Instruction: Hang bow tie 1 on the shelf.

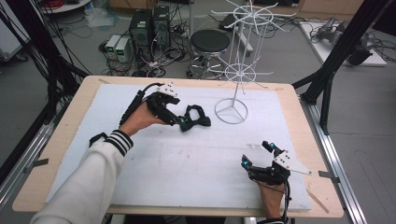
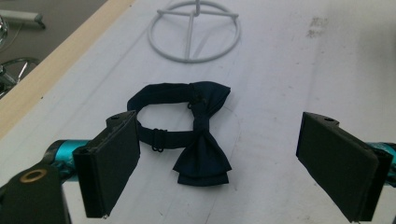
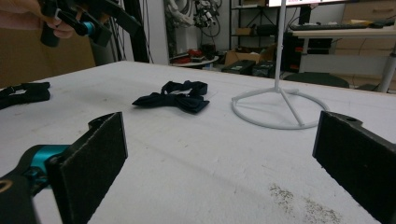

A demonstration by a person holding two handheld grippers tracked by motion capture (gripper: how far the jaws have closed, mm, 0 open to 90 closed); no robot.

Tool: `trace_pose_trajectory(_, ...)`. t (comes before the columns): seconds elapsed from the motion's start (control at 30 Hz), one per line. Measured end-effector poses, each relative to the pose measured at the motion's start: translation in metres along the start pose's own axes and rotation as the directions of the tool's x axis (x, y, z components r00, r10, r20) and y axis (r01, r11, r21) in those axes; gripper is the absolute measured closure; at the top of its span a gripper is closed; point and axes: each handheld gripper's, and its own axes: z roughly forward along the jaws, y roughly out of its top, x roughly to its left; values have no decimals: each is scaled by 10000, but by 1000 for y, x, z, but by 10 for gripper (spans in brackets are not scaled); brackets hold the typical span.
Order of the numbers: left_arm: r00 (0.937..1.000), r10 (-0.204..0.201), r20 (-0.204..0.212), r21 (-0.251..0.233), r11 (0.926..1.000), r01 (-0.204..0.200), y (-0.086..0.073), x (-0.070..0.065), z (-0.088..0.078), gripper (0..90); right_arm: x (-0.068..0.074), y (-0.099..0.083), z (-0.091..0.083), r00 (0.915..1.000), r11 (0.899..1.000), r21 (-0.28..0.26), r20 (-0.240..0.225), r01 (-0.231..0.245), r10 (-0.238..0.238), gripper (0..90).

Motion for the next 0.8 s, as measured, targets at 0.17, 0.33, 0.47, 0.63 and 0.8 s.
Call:
trace_pose_trajectory(0.17, 9997, -215, 104, 354, 9991, 212, -4, 6, 11, 139, 0, 0, 0, 10000, 10000, -3, 5, -2, 2, 23)
trace_pose_trajectory(0.33, 9995, -279, 147, 752, 9968, 267, -9, 11, 21, 142, 0, 0, 0, 10000, 10000, -7, 2, -1, 1, 23)
trace_pose_trajectory(0.47, 9988, -225, 427, 1034, 9945, 180, -12, 14, 30, 162, 0, 0, 0, 10000, 10000, 0, 7, -16, 16, 23)
trace_pose_trajectory(0.63, 9980, -187, 597, 1537, 9881, 93, -14, 18, 40, 165, 0, 0, 0, 10000, 10000, -4, 14, 2, -2, 23)
trace_pose_trajectory(0.8, 9966, -332, 757, 1860, 9824, 186, -17, 19, 52, 165, 0, 0, 0, 10000, 10000, -6, 13, 3, -3, 23)
